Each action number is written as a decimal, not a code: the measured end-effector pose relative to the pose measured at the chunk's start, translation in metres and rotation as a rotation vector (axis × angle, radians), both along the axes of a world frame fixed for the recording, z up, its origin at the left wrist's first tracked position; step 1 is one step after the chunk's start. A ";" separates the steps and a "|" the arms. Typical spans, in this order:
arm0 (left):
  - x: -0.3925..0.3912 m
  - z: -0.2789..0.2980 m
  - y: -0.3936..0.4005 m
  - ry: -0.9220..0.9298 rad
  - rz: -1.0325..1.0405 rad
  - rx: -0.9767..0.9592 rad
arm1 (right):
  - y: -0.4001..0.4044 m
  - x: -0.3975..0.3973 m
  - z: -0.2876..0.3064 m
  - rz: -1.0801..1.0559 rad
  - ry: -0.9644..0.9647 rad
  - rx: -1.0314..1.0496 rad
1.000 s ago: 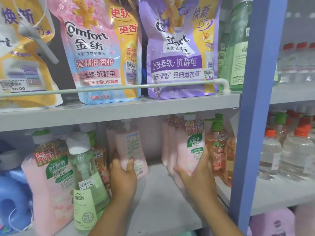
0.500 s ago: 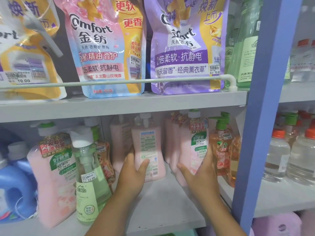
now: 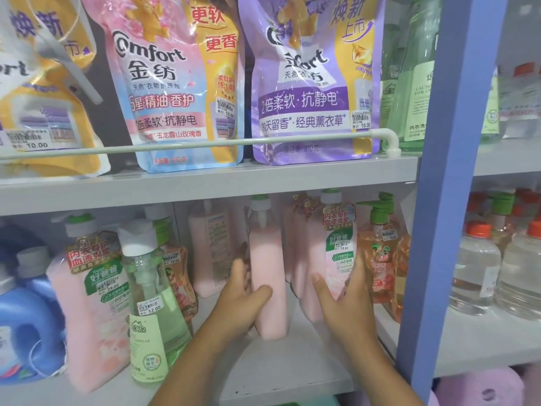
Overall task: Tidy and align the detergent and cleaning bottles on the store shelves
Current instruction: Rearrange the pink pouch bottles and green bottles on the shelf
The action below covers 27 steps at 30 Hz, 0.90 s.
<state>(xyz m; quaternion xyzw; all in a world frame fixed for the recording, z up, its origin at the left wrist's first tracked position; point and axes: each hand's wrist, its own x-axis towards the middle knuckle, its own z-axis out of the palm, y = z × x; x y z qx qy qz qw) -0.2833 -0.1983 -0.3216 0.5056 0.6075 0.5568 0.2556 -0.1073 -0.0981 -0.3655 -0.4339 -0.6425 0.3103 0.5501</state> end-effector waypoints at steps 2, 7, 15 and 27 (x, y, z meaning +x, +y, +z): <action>-0.001 0.000 -0.001 0.009 -0.010 -0.044 | -0.001 0.000 0.002 0.021 0.037 -0.010; 0.007 -0.012 -0.021 0.267 0.266 0.021 | -0.003 0.002 0.001 0.026 0.077 -0.023; 0.018 -0.025 -0.046 0.351 0.078 0.004 | -0.015 0.006 0.006 0.077 0.234 -0.061; 0.091 -0.040 -0.014 0.197 0.096 0.016 | -0.068 0.026 0.011 -0.026 0.041 0.162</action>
